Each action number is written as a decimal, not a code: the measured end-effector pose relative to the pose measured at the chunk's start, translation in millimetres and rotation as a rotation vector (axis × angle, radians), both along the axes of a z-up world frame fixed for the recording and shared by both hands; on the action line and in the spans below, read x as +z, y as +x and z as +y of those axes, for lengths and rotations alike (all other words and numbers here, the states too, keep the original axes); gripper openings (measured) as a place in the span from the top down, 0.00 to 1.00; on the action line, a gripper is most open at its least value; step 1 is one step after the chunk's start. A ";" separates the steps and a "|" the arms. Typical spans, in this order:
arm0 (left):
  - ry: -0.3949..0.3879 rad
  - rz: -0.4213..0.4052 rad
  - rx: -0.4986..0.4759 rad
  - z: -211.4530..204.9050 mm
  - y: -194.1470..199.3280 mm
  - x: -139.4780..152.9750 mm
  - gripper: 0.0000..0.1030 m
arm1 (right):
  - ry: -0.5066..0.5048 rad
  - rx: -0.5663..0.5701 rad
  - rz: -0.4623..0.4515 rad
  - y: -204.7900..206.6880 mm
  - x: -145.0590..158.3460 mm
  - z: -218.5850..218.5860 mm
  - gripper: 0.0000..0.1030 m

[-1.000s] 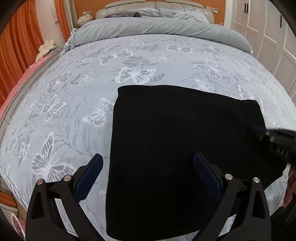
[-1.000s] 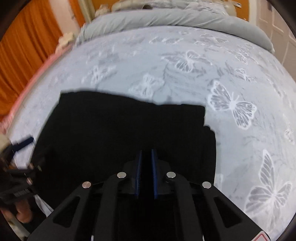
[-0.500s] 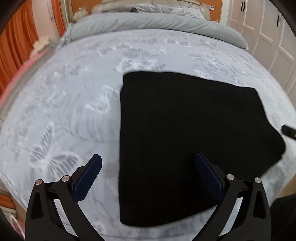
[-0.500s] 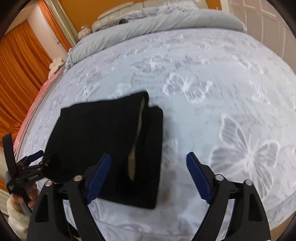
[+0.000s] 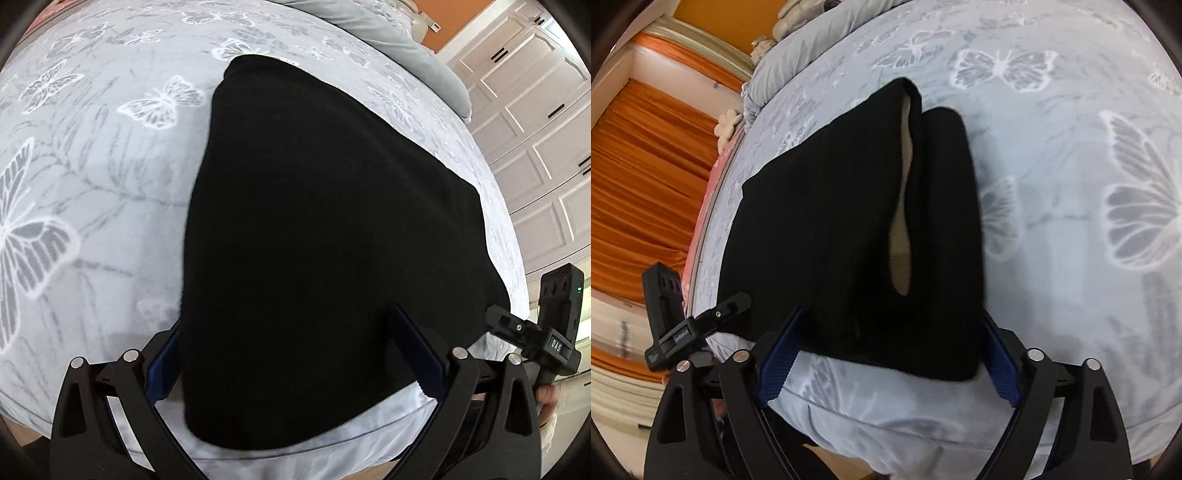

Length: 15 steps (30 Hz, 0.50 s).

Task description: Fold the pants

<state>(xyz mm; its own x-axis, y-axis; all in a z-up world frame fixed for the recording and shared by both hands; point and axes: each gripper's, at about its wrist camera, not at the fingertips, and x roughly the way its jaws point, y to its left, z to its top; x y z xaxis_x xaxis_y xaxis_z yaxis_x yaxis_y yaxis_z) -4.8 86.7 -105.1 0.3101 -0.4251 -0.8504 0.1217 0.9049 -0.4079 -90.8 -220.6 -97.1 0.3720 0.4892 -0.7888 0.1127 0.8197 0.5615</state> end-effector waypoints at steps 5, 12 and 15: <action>0.030 -0.014 0.007 -14.3 3.5 -0.3 0.05 | 0.013 -0.048 -0.023 8.9 -3.3 6.1 0.13; 0.060 -0.078 -0.002 -21.1 -2.5 21.4 0.51 | -0.083 0.039 -0.150 0.4 23.1 19.9 0.65; 0.057 -0.113 -0.041 -21.0 -13.3 37.9 0.56 | -0.065 0.078 -0.182 -12.7 41.0 22.4 0.65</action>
<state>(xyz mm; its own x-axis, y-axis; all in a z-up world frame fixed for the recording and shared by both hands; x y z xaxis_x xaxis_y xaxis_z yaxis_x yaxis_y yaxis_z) -18.1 65.7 -67.2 0.3885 -0.3914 -0.8342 0.2012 0.9195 -0.3377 -103.5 -198.2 -56.1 0.4745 0.4722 -0.7429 -0.0514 0.8574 0.5121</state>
